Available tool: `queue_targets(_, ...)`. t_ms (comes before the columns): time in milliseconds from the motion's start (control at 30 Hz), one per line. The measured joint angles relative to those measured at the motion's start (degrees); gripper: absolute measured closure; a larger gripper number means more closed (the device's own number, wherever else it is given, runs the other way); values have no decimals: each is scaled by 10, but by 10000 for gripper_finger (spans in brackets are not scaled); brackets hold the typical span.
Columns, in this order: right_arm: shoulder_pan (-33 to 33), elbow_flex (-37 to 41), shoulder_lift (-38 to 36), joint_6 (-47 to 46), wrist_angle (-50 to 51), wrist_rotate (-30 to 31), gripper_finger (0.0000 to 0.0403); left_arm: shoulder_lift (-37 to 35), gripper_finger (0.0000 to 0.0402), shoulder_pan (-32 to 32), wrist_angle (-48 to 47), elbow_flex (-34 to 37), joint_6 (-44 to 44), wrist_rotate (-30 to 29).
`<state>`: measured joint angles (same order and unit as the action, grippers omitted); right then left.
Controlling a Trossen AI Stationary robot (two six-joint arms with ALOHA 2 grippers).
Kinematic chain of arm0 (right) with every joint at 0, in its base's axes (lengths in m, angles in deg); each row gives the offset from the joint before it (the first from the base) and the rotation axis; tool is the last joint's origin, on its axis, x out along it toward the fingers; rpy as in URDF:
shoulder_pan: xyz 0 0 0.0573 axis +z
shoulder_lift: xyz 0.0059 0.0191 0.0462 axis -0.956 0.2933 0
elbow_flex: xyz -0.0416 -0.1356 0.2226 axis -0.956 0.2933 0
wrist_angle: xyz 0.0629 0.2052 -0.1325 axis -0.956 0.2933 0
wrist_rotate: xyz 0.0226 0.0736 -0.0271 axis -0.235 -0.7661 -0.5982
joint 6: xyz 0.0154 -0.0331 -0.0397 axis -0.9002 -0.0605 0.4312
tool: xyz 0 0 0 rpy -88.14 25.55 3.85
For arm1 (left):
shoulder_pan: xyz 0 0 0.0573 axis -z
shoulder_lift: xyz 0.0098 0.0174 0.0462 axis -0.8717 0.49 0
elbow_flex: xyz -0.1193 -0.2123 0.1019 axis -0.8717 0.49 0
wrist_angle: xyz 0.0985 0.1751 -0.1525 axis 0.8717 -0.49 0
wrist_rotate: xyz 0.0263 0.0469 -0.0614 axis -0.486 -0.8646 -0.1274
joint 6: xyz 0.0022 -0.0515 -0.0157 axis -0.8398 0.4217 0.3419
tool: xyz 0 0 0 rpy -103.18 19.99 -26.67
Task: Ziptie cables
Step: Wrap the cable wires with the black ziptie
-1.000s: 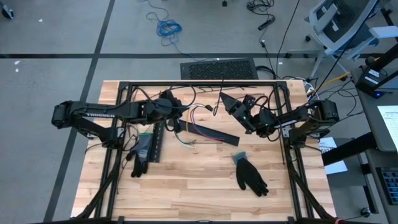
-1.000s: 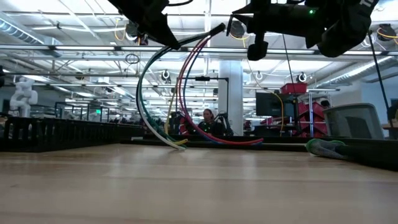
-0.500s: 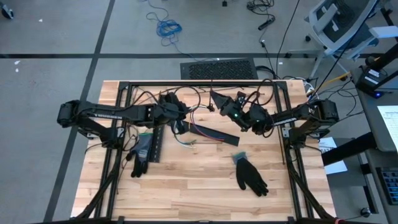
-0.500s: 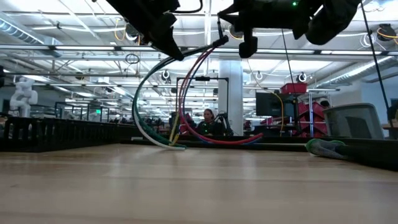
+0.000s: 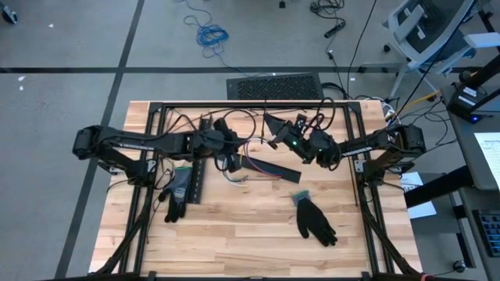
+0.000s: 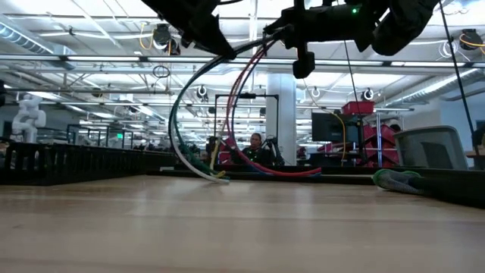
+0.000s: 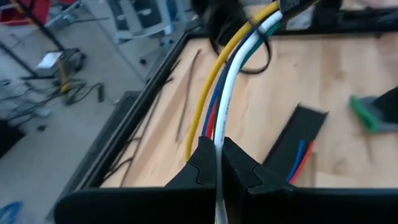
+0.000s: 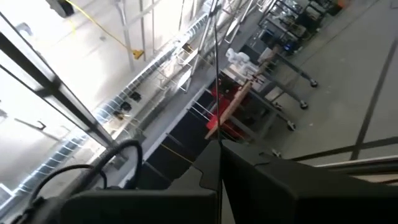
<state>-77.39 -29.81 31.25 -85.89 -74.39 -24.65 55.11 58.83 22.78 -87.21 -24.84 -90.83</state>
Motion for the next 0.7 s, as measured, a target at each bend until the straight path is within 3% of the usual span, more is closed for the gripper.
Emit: queue_targets(700, 8, 0, 0, -34, 71, -15, 403, 17, 397, 1, 120, 1, -1, 76)
